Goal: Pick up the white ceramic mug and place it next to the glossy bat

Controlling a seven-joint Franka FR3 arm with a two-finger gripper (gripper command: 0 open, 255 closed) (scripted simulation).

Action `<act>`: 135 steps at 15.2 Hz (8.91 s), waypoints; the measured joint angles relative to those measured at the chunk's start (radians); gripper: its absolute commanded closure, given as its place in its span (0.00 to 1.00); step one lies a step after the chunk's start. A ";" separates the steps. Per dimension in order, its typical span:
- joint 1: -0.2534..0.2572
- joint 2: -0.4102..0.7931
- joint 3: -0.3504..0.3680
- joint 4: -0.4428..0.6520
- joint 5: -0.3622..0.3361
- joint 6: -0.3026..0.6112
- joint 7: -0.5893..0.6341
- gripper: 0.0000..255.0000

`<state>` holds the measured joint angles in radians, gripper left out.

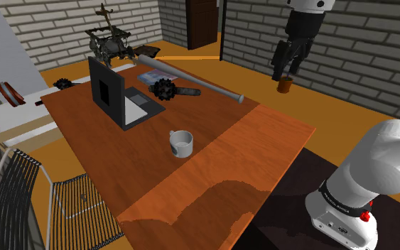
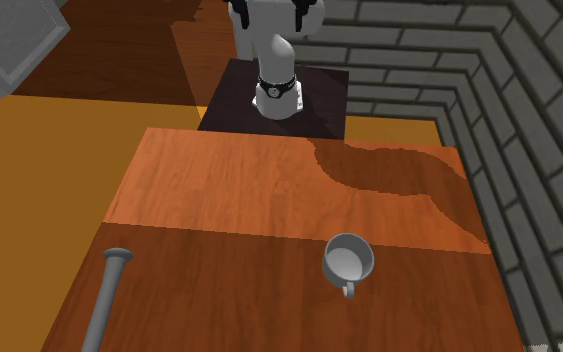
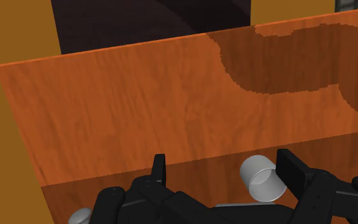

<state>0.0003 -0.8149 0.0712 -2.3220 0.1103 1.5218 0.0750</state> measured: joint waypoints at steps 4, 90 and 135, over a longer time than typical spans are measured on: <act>0.002 0.038 0.020 -0.026 0.011 0.064 0.015 0.00; 0.032 0.947 0.258 0.393 -0.109 0.565 0.367 1.00; -0.309 1.223 0.013 0.779 -0.087 0.430 -0.232 1.00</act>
<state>-0.3085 0.4085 0.0838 -1.5433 0.0231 1.9522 -0.1568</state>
